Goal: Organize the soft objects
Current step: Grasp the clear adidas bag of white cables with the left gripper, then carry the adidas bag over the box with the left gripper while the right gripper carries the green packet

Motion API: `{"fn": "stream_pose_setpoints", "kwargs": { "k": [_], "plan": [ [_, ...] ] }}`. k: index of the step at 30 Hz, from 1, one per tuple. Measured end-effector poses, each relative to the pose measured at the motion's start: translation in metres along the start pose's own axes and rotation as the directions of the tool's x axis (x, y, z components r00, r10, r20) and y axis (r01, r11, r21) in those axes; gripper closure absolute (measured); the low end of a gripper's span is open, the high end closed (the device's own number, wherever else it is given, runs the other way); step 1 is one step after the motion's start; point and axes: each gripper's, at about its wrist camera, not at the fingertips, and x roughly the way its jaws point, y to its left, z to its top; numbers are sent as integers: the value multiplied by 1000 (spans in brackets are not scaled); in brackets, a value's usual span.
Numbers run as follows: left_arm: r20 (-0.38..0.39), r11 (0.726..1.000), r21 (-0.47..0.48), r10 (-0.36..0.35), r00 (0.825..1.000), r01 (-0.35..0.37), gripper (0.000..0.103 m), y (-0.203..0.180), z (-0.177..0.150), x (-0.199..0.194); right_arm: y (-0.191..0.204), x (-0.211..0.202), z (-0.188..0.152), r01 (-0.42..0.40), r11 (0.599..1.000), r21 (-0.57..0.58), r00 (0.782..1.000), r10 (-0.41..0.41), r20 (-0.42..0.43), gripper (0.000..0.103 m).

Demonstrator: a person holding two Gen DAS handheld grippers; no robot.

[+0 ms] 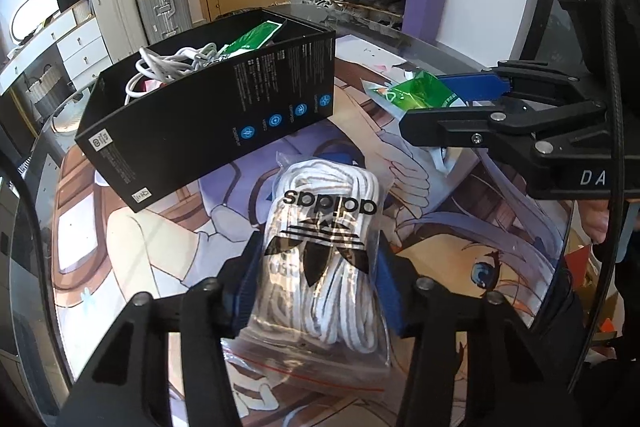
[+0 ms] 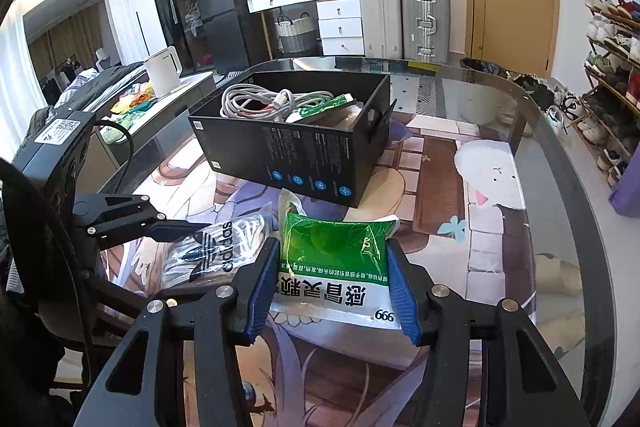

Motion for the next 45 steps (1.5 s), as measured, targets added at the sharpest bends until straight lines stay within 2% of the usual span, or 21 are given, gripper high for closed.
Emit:
{"fn": "stream_pose_setpoints", "kwargs": {
  "k": [13,20,30,38,45],
  "plan": [
    [17,999,-44,10,1000,-10,58,14,-5,-10,4,-3,1,-2,1000,-11,1000,2,7,51],
    [79,995,-101,29,996,-21,58,30,-4,-32,8,-7,3,-4,1000,-25,1000,4,19,51],
    [176,975,-216,99,979,-60,58,65,5,-67,15,-14,20,-15,998,-53,998,18,66,51],
    [197,954,-280,162,967,-103,58,83,14,-74,23,-15,42,-36,996,-78,993,45,105,51],
    [208,946,-291,209,956,-144,58,89,28,-70,26,-10,62,-56,995,-87,988,68,137,51]
  ]
}}
